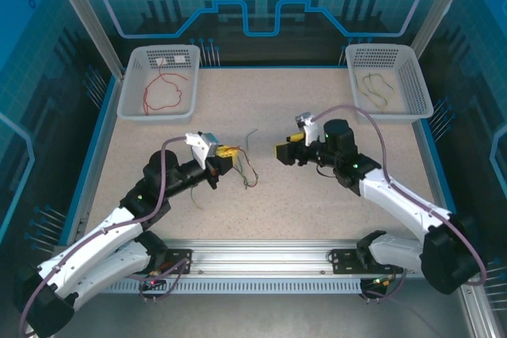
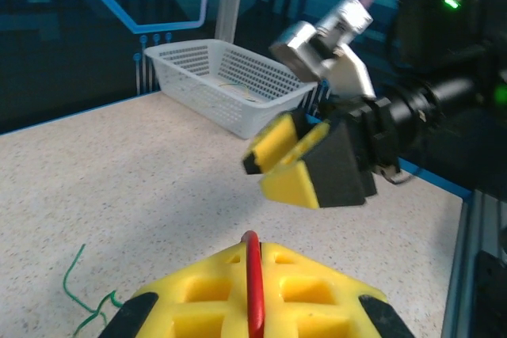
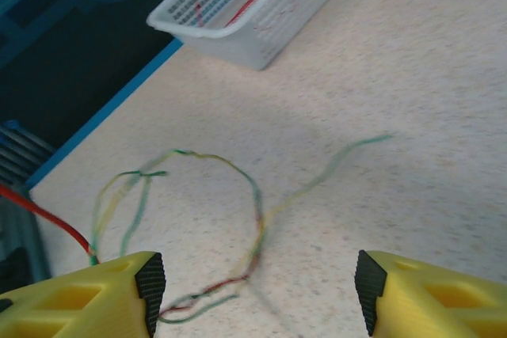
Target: Untangle the cables
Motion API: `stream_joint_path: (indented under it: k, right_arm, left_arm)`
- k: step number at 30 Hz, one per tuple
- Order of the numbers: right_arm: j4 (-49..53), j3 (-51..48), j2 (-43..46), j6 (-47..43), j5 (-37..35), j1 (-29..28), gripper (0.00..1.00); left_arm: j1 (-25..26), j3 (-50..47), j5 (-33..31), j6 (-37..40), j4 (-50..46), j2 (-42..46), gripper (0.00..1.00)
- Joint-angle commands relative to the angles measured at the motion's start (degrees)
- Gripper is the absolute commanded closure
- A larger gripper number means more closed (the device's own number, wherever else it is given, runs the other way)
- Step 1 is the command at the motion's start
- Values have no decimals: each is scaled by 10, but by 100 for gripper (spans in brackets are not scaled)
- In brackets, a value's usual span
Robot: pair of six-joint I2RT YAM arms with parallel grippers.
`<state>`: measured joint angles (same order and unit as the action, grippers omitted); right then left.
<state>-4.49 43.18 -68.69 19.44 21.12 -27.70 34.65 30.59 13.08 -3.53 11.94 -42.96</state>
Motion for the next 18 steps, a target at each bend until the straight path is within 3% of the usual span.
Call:
stream_joint_path:
  k: [1,7,18]
  right_arm:
    - [60,100,-66,37,120,1,32]
    - [92,176,-191,214,174,-2,35]
    - [200,261,-298,199,208,-52,35]
  left_arm:
    - [-3,-25,50,28,52,13,100]
    - [-2,-55,43,18,71,10,100]
    - [-3,-70,31,15,81,11,100]
